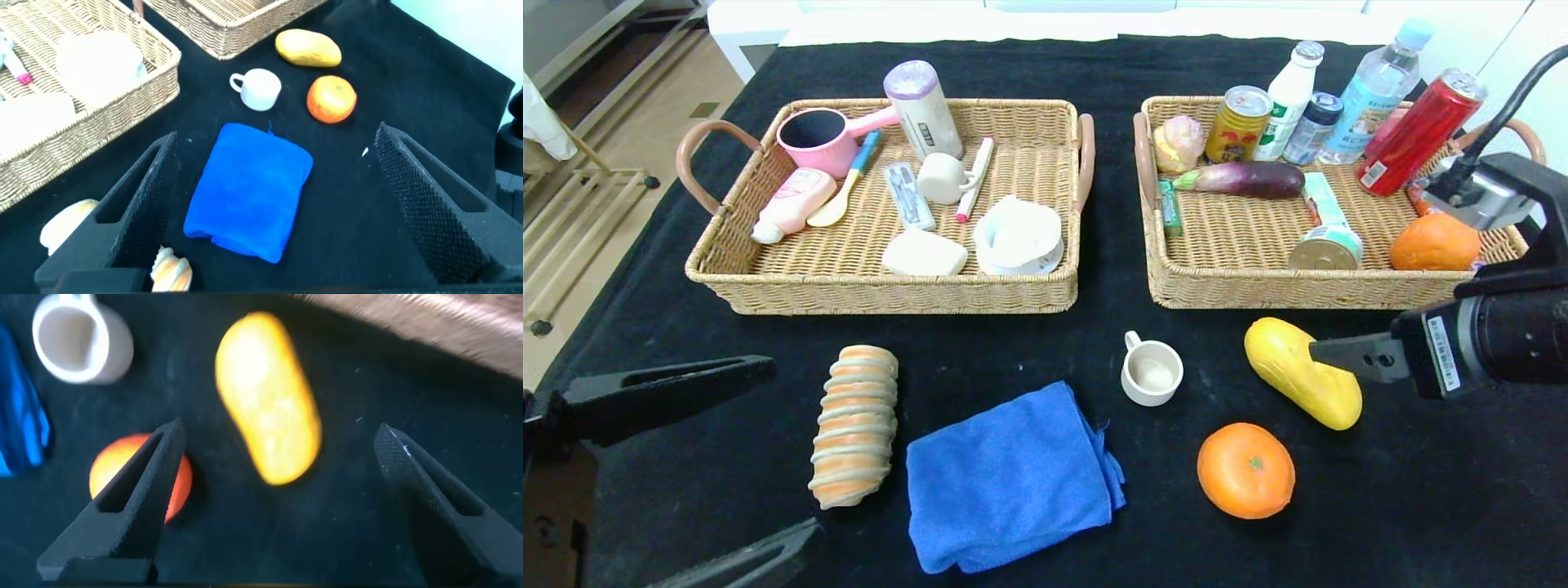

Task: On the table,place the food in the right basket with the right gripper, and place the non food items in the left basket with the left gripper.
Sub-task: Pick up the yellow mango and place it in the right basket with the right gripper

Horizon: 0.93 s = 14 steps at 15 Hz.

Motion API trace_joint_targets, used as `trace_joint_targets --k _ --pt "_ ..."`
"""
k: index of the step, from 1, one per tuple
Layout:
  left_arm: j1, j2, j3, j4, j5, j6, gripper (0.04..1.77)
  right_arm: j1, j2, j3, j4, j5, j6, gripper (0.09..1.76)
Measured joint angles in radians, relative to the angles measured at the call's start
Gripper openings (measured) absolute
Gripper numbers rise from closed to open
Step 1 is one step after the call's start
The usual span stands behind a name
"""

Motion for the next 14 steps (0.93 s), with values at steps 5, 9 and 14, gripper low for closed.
trace_joint_targets --k 5,9,14 --pt "-0.001 0.001 0.001 0.001 -0.001 0.001 1.72 0.020 0.061 0.025 -0.009 -0.023 0.002 1.70" --pt "-0.014 0.001 0.003 0.001 0.000 0.001 1.72 0.015 0.102 0.027 -0.011 -0.023 0.004 1.70" --pt "-0.014 0.000 0.003 0.002 0.000 0.001 1.72 -0.004 0.150 0.023 -0.063 -0.030 0.002 1.70"
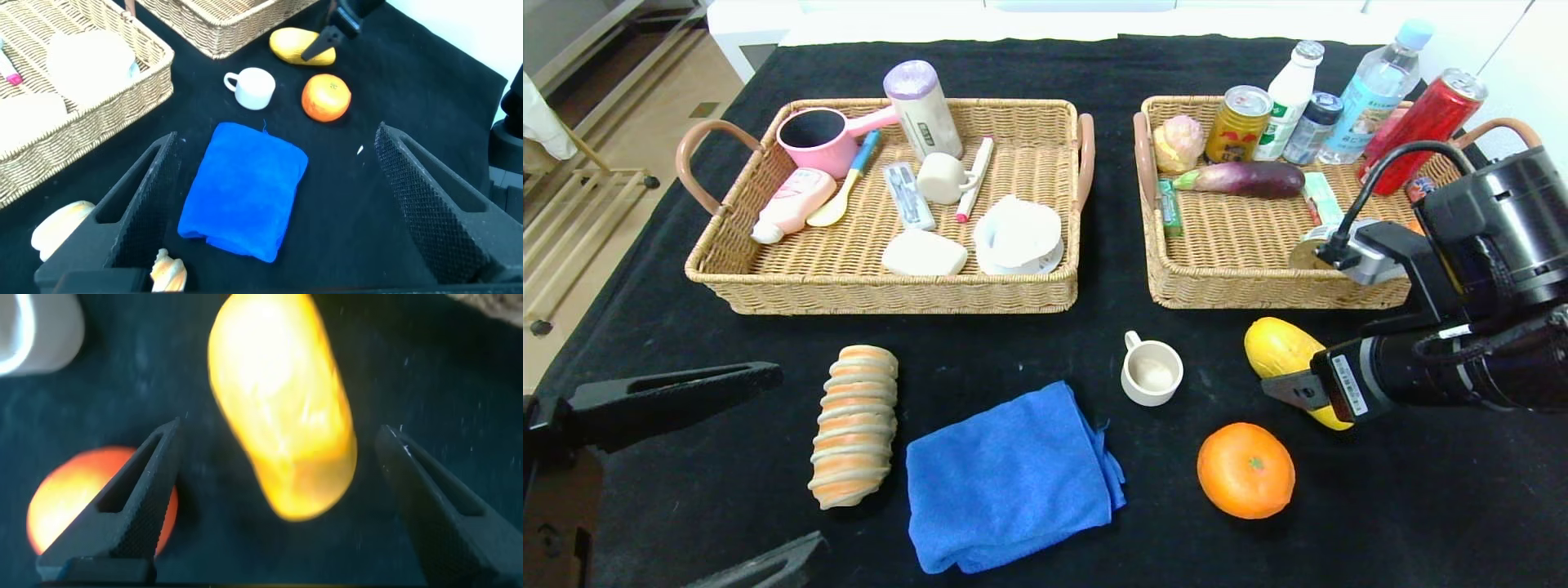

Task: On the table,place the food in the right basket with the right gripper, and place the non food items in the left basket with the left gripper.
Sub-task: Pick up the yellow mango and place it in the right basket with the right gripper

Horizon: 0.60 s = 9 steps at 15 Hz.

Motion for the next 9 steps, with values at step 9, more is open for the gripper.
trace_joint_targets --k 9 --pt "0.000 0.000 0.001 -0.001 0.000 0.002 1.72 -0.003 0.053 -0.003 -0.037 -0.010 0.006 1.70"
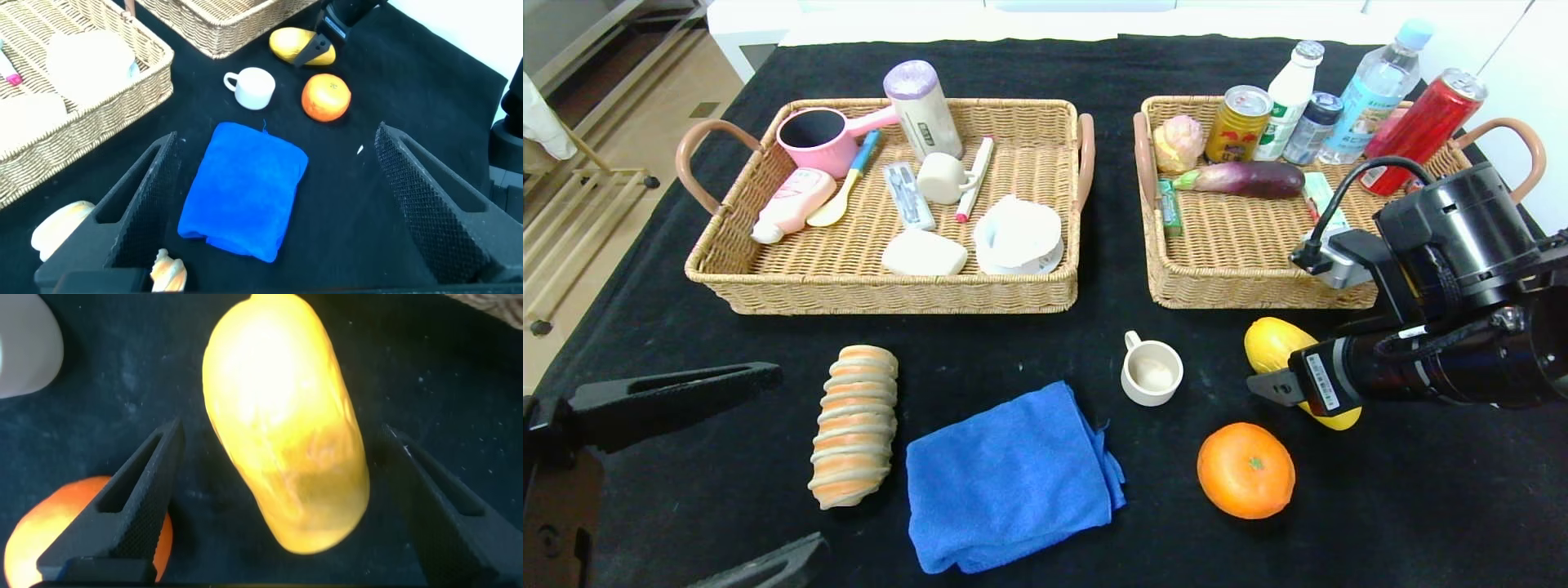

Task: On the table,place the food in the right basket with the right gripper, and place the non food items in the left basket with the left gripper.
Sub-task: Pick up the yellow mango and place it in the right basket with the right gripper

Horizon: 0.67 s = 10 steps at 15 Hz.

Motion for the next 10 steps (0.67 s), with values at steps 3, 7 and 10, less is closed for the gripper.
trace_joint_targets --k 3,7,10 --pt "0.000 0.000 0.000 -0.001 0.000 0.000 1.72 -0.001 0.008 0.004 -0.001 -0.003 0.000 1.70" --pt "0.000 0.000 0.000 -0.001 0.000 0.000 1.72 -0.005 0.015 0.005 -0.002 -0.004 0.002 1.41" --pt "0.000 0.000 0.000 -0.001 0.000 0.000 1.72 -0.008 0.017 0.005 -0.001 -0.003 0.011 1.07"
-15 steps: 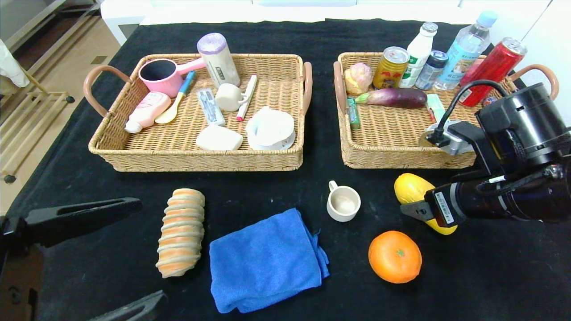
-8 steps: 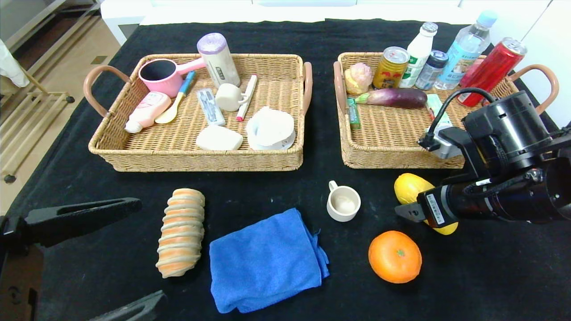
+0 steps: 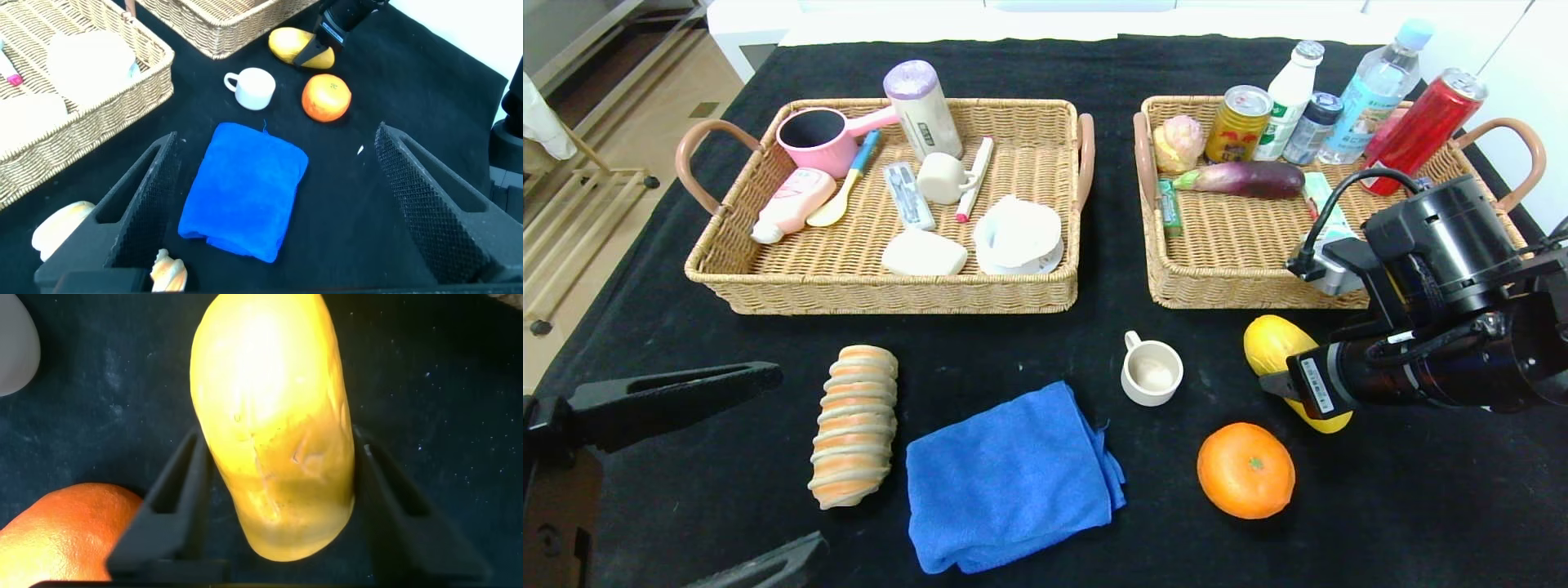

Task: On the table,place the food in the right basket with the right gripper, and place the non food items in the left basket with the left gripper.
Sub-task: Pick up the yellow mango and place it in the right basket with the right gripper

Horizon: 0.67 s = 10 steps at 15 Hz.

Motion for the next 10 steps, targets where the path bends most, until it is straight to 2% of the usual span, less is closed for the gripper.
trace_joint_targets --k 3,10 --pt "0.000 0.000 0.000 0.000 0.000 0.000 1.72 0.000 0.001 0.001 0.000 0.000 0.000 1.00" --pt "0.000 -0.001 0.000 0.000 0.000 0.001 1.72 0.000 0.002 0.007 -0.002 0.000 0.000 0.98"
